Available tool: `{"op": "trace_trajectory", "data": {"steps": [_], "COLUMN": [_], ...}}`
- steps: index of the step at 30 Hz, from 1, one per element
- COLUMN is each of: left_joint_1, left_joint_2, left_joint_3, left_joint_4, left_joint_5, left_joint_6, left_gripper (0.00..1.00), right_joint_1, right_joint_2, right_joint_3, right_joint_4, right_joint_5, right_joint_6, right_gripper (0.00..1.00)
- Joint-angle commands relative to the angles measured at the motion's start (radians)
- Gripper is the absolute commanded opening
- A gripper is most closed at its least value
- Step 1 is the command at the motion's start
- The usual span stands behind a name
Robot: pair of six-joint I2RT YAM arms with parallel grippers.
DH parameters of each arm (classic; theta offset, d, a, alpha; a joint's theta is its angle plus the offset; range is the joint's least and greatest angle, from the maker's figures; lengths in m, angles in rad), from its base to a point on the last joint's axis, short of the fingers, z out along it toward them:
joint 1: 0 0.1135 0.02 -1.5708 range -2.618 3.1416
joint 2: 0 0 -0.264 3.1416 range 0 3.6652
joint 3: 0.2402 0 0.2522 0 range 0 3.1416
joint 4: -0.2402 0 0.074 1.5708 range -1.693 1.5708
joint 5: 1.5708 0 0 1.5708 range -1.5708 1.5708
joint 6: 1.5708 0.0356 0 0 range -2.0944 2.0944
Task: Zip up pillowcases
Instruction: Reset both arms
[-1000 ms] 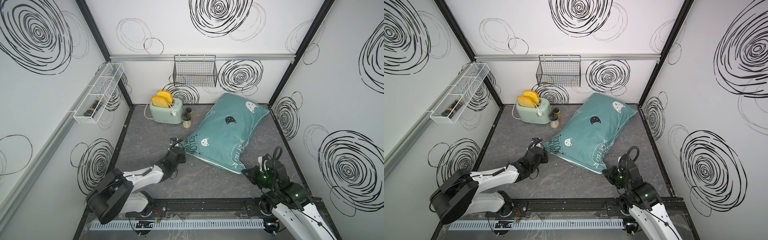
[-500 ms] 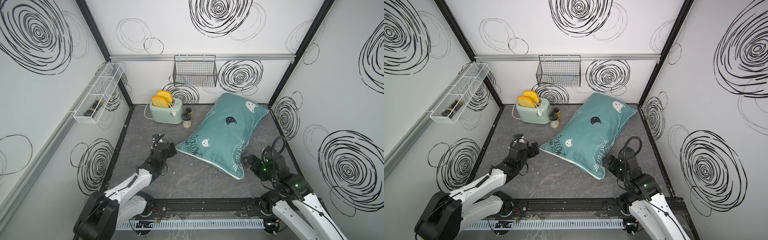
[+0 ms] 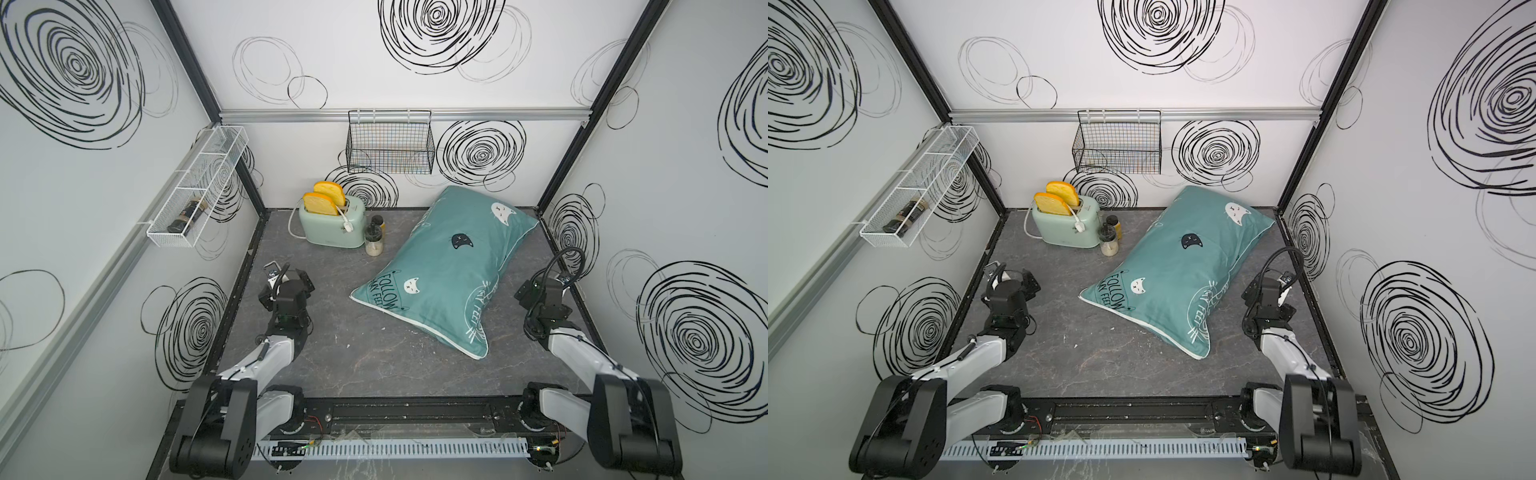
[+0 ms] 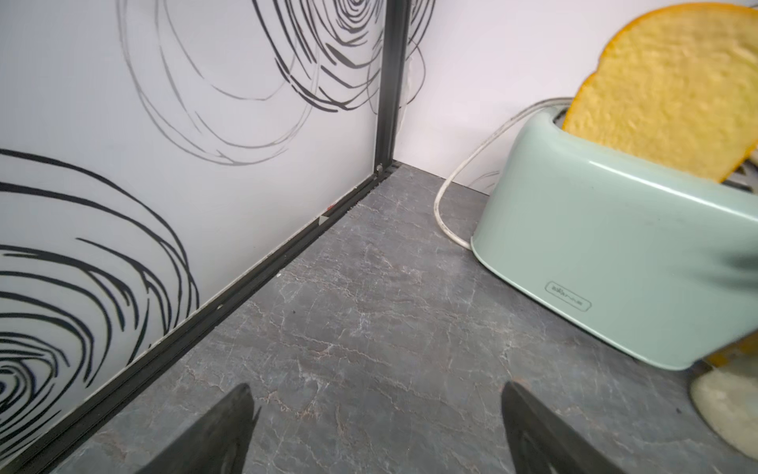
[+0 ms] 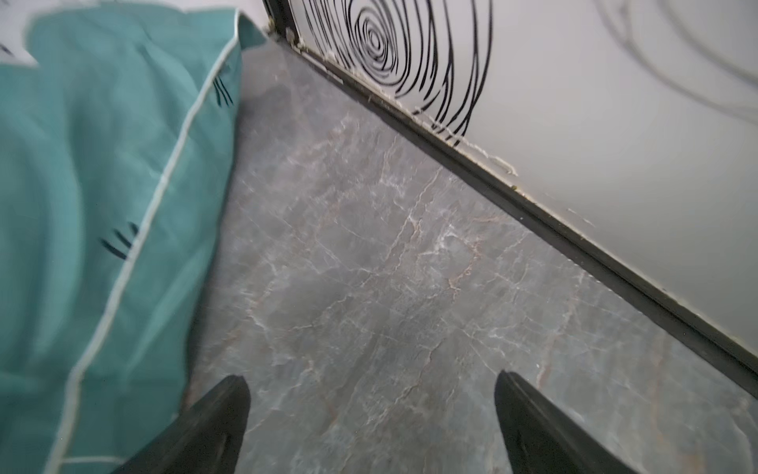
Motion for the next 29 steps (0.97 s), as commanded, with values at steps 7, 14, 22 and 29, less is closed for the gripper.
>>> {"op": "trace_trajectory", "data": {"steps": [7, 14, 22, 29], "left_joint_1": [-0.04, -0.02, -0.019, -0.019], "left_joint_2": [0.249, 0.317, 0.307, 0.306], "left_joint_3": [-0.057, -0.151, -0.146, -0.148], "left_joint_4": [0.589, 0.825, 0.799, 0.807], "left_joint_5": [0.246, 0.303, 0.288, 0.286], "left_joint_6": [0.23, 0.223, 0.215, 0.215], "left_gripper": [0.96, 0.96, 0.96, 0.96], "right_joint_1": [0.07, 0.091, 0.113, 0.101], "right_joint_2": [0.301, 0.248, 0.26, 0.256], "right_joint_3": [0.096, -0.133, -0.125, -0.127], "right_joint_4": [0.502, 0.852, 0.864, 0.857], "right_joint_5": [-0.267, -0.234, -0.179, -0.202], "right_joint_6": [-0.33, -0.337, -0.339, -0.332], "right_gripper": [0.98, 0.98, 0.98, 0.98]}}
